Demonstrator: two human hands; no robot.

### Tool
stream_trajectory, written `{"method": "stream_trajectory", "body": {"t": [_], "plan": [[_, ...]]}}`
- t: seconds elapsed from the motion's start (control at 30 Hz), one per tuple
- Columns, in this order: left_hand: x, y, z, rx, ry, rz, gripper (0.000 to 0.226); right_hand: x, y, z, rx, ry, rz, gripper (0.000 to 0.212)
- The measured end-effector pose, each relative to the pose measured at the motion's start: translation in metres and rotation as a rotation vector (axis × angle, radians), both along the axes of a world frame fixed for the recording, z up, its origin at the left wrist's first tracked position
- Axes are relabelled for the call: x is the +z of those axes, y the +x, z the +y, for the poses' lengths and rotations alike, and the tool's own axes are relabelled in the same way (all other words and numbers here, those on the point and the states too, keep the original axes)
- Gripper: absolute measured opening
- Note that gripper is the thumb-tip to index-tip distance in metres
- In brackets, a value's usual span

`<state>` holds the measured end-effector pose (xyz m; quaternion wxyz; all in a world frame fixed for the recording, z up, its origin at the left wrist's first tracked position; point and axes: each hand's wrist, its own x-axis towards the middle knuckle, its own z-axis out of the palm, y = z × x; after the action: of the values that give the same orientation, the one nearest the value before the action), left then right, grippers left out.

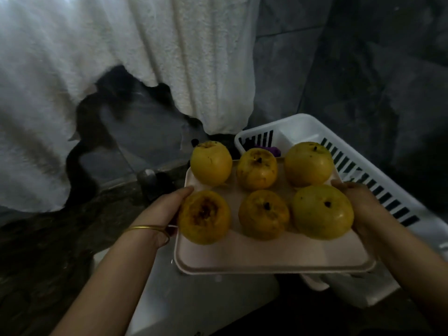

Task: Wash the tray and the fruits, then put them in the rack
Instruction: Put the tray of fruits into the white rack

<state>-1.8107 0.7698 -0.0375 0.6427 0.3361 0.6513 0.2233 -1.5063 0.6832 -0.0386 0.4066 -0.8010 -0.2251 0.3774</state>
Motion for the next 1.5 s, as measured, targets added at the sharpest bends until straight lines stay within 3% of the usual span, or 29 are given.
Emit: {"method": "stream_trajectory", "body": {"t": [0.27,0.47,0.73,0.9,1.03,1.17,1.5], "plan": [[0.010,0.076,0.027,-0.040,-0.038,-0.145,0.030,-0.011,0.040,-0.018,-0.180,0.025,0.012,0.025],[0.008,0.120,0.050,-0.092,0.005,-0.072,0.033,-0.023,0.061,-0.031,-0.261,0.062,0.022,0.025],[0.006,0.160,0.073,-0.207,-0.017,0.006,0.015,-0.037,0.072,-0.038,-0.409,0.039,-0.010,0.026],[0.007,0.175,0.080,-0.222,-0.049,0.016,0.016,-0.045,0.082,-0.037,-0.409,-0.001,-0.082,0.015],[0.008,0.187,0.082,-0.221,-0.044,0.002,0.010,-0.052,0.086,-0.040,-0.447,-0.045,-0.038,0.029],[0.003,0.197,0.089,-0.210,0.014,0.004,0.029,-0.053,0.088,-0.044,-0.449,-0.089,0.028,0.028],[0.006,0.207,0.099,-0.240,0.008,0.033,0.025,-0.061,0.094,-0.047,-0.393,-0.157,0.002,0.023]]}}
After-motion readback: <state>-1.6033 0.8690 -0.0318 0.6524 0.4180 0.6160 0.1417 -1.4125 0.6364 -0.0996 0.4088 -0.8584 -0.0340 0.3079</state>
